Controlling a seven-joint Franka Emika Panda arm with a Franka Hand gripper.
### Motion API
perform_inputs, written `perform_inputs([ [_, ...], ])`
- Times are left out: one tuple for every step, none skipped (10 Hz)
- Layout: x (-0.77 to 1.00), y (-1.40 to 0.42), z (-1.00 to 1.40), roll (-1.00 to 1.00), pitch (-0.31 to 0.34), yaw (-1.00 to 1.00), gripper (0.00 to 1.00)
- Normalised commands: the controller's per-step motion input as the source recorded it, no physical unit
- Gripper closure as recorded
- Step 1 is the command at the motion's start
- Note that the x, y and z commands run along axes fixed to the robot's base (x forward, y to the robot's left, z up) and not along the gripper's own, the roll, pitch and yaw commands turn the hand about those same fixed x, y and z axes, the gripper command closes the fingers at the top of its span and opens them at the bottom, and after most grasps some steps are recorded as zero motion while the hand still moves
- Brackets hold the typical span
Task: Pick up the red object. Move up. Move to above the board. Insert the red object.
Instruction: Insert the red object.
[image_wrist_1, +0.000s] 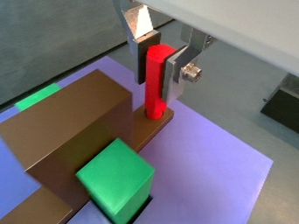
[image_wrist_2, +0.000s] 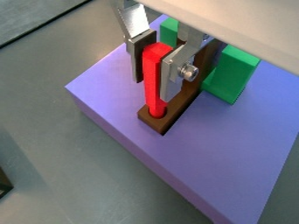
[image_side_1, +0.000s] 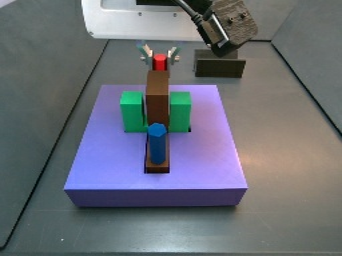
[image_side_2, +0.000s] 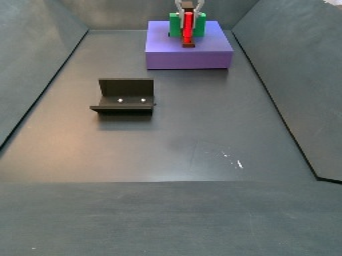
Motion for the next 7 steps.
perform_inputs([
  [0.21,-0.17,-0.14,0.00,-0.090,0.05,1.00],
  [0.17,-0.07,-0.22,0.00,-0.109,0.03,1.00],
  [0.13,0.00,-0.28,0.00,-0.114,0.01,1.00],
  [0.07,0.00,-0.48,0.01,-0.141,0.00,1.00],
  [0.05,0.09,-0.62,0.04,-0.151,0.00,1.00],
  [0.01,0.11,-0.63,0.04,-0.150,0.00,1.00],
  [0.00,0.06,-0.58,0.00,-0.146,0.00,1.00],
])
